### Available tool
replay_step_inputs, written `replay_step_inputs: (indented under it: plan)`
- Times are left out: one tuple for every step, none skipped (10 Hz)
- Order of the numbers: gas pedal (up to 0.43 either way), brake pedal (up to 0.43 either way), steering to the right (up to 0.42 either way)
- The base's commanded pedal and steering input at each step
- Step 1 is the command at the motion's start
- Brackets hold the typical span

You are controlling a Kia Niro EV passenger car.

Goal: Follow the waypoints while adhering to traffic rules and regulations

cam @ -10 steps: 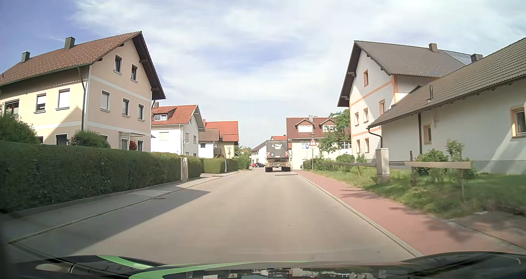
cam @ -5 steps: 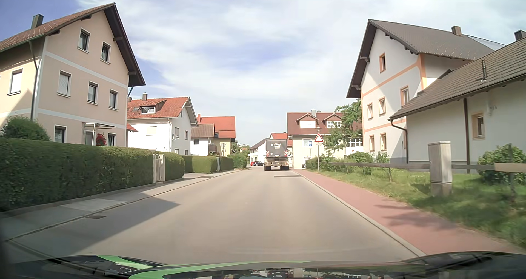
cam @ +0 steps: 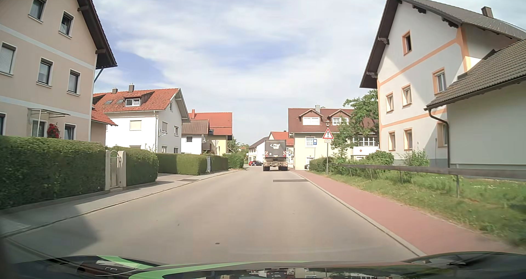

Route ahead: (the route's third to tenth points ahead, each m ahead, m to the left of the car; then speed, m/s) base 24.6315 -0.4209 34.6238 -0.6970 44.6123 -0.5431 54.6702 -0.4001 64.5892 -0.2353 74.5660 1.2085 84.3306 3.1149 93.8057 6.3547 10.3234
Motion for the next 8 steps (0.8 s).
replay_step_inputs:
  plan:
    - [0.157, 0.000, 0.001]
    - [0.157, 0.000, 0.002]
    - [0.157, 0.000, 0.001]
    - [0.157, 0.000, 0.002]
    - [0.150, 0.000, 0.003]
    - [0.138, 0.000, 0.003]
    - [0.138, 0.000, 0.003]
    - [0.138, 0.000, 0.003]
